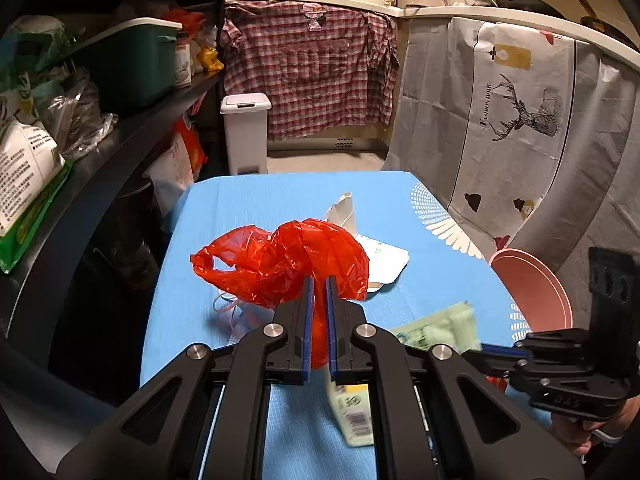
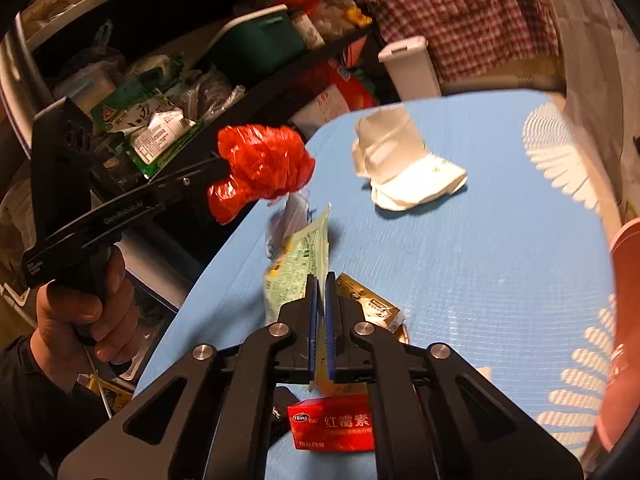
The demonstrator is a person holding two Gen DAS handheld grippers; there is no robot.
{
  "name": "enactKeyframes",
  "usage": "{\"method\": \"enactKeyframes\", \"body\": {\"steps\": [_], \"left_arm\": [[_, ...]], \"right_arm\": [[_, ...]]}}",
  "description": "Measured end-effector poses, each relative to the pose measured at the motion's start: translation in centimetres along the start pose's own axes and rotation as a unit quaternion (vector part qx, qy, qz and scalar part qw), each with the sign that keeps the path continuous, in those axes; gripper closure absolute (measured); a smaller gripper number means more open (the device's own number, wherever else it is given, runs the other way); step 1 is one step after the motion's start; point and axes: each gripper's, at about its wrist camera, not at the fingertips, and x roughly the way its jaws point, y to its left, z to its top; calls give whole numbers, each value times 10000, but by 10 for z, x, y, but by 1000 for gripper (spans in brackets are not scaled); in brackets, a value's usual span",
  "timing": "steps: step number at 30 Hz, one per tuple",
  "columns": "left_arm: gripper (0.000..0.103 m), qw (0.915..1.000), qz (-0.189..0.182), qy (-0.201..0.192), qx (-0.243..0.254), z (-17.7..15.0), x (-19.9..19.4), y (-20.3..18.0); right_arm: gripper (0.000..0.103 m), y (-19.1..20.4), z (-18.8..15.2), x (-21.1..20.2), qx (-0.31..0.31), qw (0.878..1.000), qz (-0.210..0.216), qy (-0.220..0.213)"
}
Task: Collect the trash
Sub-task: 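Carry the red bag in the left tool and green sachet in the right tool over the pink bin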
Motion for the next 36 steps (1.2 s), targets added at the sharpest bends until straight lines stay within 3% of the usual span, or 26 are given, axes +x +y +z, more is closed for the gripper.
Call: {"method": "enactKeyframes", "body": {"steps": [18, 36], "left_arm": [[98, 9996, 43, -268, 117, -2, -37, -26], [98, 9989, -118, -427, 141, -7, -60, -58]], "right_arm": [[100, 19, 8, -92, -433, 9949, -299, -862], [100, 4, 13, -184, -662, 9764, -1260, -1623]]}}
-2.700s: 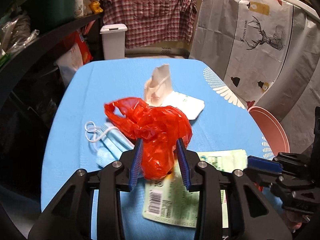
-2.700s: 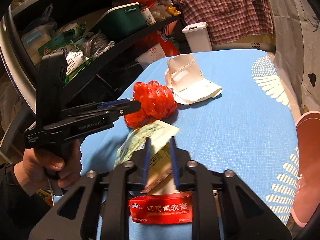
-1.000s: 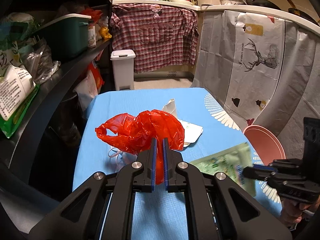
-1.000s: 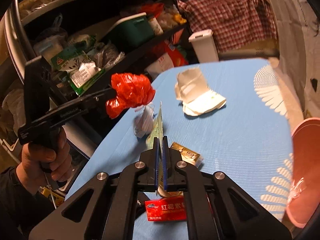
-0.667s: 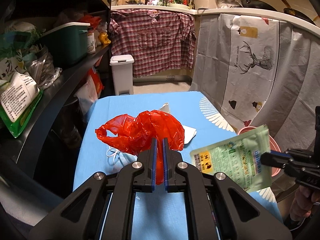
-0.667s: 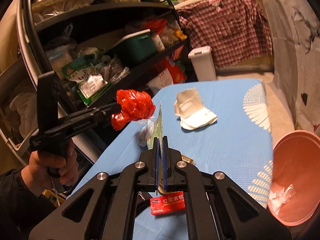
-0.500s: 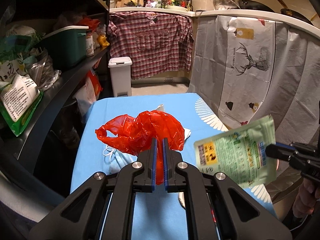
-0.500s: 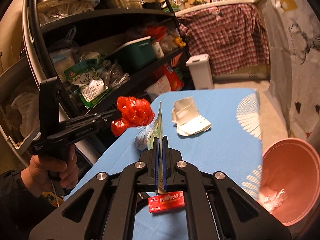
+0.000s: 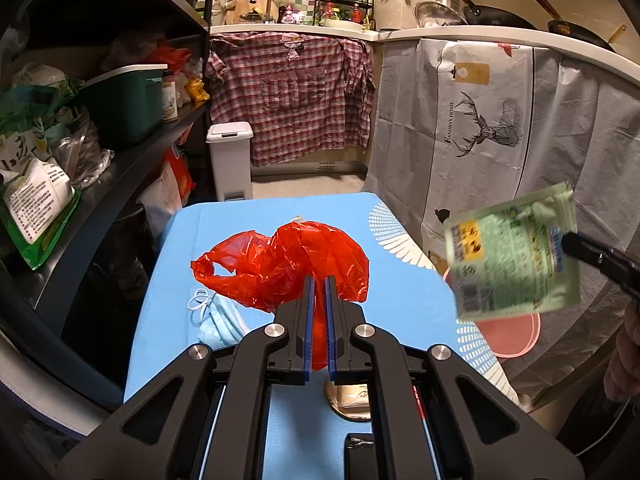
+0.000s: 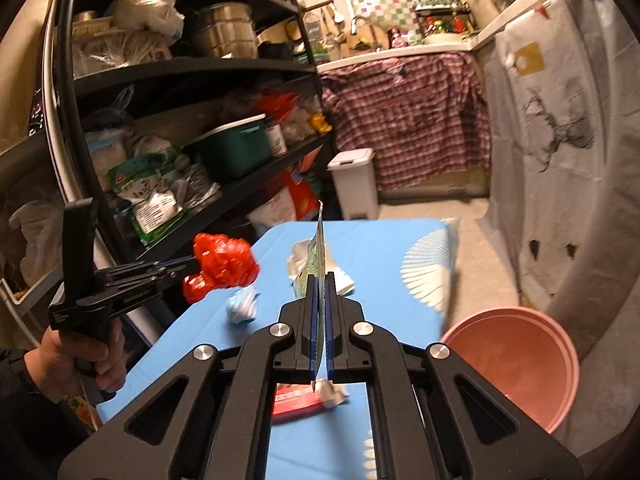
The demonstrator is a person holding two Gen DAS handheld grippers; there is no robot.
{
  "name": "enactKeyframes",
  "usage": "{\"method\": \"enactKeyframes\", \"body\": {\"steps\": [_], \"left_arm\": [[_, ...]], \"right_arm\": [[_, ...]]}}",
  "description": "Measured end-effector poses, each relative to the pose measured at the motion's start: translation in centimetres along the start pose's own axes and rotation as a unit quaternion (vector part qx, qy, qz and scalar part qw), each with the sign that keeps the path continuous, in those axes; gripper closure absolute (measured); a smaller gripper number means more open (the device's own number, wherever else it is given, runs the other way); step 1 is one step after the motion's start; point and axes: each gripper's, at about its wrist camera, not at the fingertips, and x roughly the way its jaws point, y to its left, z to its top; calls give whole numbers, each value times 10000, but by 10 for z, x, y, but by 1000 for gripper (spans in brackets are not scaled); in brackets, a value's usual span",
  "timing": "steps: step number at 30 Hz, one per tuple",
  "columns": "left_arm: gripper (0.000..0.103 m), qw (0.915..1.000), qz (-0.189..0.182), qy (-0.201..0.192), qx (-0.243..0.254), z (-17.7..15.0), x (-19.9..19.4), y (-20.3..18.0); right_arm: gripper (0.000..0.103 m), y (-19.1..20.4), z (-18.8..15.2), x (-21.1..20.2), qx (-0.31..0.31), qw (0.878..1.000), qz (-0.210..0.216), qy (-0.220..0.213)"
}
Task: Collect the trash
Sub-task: 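Carry the red bag in the left tool and green sachet in the right tool over the pink bin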
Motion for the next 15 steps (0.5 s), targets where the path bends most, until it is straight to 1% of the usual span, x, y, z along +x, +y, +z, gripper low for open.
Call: {"method": "enactKeyframes", "body": {"steps": [10, 15], "left_arm": [[98, 9999, -123, -39, 88, 0, -2, -22], [103, 9998, -165, 9, 141, -2, 3, -33]], "right_arm": [[100, -29, 9, -31, -105, 9973, -626, -379], [100, -48, 7, -40, -83, 9935, -1001, -542]]}}
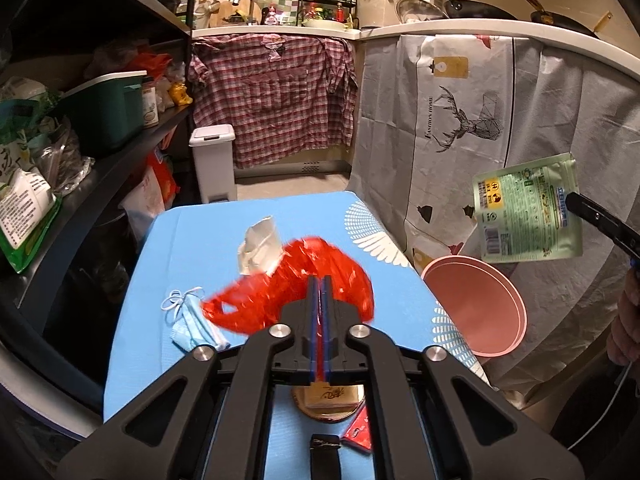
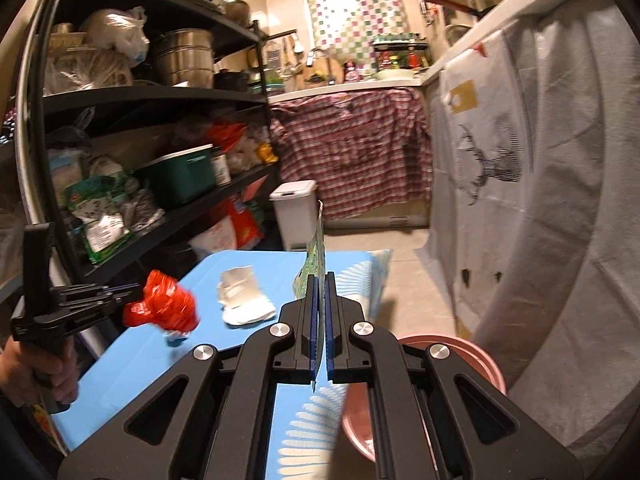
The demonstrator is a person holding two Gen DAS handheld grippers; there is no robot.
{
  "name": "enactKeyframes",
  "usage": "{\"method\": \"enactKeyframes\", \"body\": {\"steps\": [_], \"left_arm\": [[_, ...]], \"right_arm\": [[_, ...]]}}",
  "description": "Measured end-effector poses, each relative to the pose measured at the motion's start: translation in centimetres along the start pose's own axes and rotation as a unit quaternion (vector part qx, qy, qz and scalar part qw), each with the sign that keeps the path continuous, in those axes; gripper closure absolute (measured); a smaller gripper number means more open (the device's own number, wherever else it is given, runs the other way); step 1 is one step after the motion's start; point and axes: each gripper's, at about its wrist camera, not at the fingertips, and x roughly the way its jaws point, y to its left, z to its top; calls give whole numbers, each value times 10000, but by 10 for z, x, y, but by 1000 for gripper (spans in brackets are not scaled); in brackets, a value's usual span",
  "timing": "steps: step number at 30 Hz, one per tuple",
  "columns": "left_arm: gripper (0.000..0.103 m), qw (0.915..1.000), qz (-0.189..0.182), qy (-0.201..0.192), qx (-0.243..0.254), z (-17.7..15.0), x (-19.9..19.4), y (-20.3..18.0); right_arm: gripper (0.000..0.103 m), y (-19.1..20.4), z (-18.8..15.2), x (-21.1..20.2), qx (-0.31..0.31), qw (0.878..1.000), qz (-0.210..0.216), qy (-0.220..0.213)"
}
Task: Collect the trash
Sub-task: 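Carry the red bag in the left tool and green sachet in the right tool over the pink bin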
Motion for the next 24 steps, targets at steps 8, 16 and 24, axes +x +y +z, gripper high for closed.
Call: {"method": "enactKeyframes", "body": {"steps": [8, 16, 24], "left_arm": [[103, 10000, -26, 68, 5, -2, 9, -4], [103, 10000, -76, 53, -36, -1, 12, 1], [103, 9999, -138, 36, 57, 5, 20, -13]], "right_arm": [[100, -19, -13, 8, 204, 9996, -163, 79], [100, -33, -21, 12, 399, 9988, -261, 110], [100, -43, -23, 11, 463, 9982, -365, 87]]}}
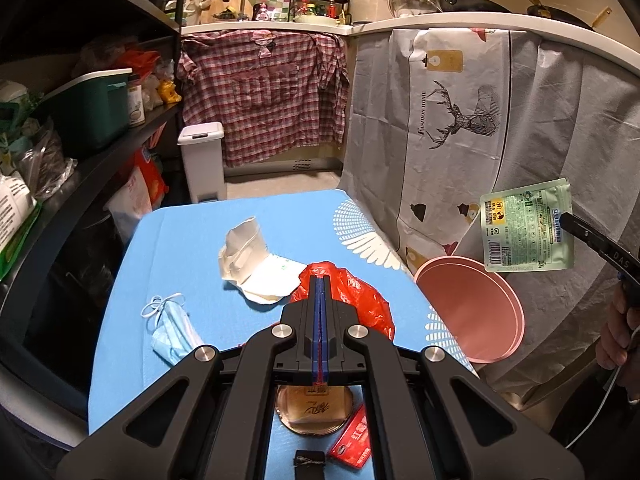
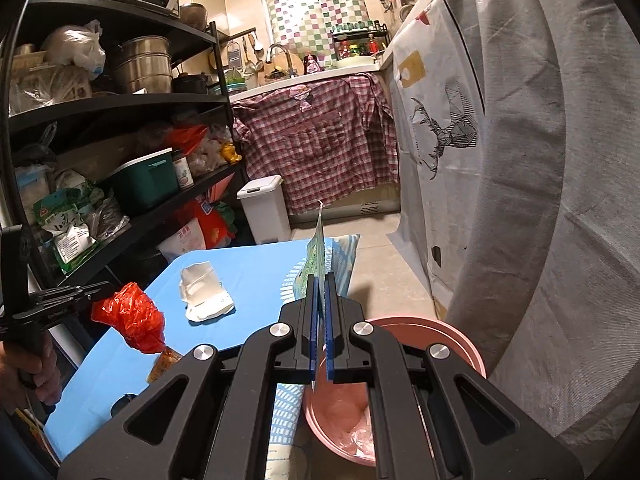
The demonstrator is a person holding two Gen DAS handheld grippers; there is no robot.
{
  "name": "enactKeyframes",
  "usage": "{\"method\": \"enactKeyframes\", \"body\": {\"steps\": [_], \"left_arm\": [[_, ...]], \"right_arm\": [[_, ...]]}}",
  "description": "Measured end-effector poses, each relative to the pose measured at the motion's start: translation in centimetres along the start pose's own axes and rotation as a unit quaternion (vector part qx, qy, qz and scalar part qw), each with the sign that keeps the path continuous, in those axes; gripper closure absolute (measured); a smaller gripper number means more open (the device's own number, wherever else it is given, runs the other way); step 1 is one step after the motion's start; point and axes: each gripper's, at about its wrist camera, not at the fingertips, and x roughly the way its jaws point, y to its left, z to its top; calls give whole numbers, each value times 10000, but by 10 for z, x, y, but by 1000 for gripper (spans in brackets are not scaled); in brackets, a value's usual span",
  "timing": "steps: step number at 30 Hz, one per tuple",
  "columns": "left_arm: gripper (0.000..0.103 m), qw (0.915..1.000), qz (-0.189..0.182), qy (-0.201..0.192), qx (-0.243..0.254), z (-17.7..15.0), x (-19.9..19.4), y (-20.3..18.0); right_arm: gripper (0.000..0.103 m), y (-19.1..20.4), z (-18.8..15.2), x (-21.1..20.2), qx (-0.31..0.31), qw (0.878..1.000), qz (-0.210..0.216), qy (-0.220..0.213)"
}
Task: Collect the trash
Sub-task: 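Carry the red bag in the left tool and green sachet in the right tool over the pink bin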
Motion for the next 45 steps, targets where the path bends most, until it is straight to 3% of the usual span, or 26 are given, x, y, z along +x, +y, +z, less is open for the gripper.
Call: {"method": "enactKeyframes", "body": {"steps": [23, 45], "left_arm": [[103, 9978, -596, -133, 272, 28, 24, -63], [103, 9923, -1122, 107, 507, 38, 79, -146]], "right_arm": [[100, -24, -7, 4, -1, 9986, -513, 134], [100, -52, -14, 16, 145, 9952, -887, 377]]}}
